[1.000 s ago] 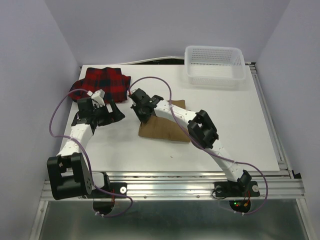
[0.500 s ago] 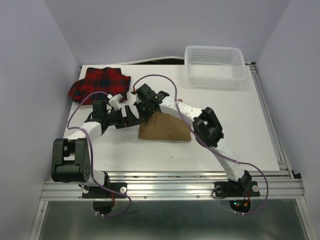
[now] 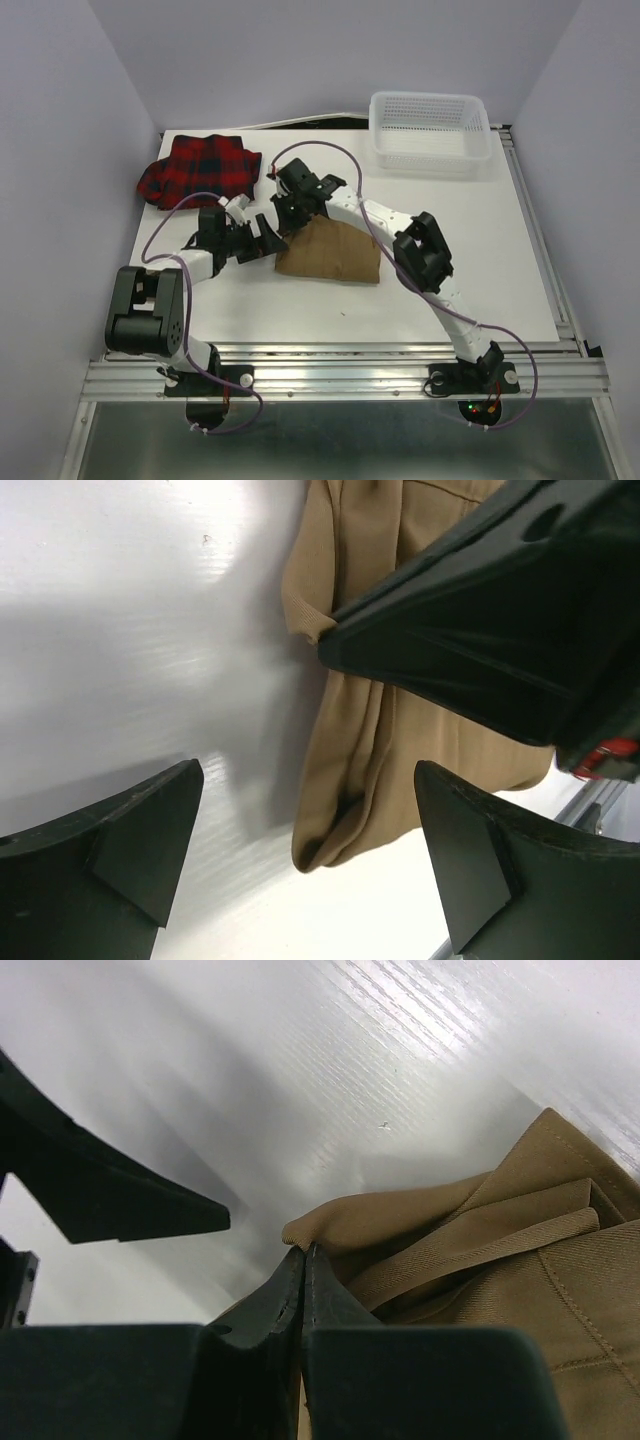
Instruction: Fold and stack the skirts
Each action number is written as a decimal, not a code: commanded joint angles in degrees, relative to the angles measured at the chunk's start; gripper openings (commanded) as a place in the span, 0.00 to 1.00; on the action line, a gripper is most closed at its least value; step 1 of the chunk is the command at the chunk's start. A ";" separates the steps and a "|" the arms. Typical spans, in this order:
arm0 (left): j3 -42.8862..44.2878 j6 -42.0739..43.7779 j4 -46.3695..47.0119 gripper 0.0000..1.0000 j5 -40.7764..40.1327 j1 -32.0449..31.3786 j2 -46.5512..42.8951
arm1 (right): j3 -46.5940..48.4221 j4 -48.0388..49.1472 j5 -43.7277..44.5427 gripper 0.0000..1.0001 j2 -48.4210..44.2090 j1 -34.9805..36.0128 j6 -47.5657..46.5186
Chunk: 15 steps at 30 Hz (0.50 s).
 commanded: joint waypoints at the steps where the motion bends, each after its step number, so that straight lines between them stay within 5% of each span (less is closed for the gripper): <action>1: 1.68 -0.04 4.37 0.99 0.44 -1.37 2.40 | 0.12 2.64 -2.20 0.01 -6.14 -0.44 1.04; 15: -0.25 -16.38 27.66 0.99 13.63 -5.51 14.79 | 1.09 2.56 -4.40 0.01 -7.37 -1.50 2.54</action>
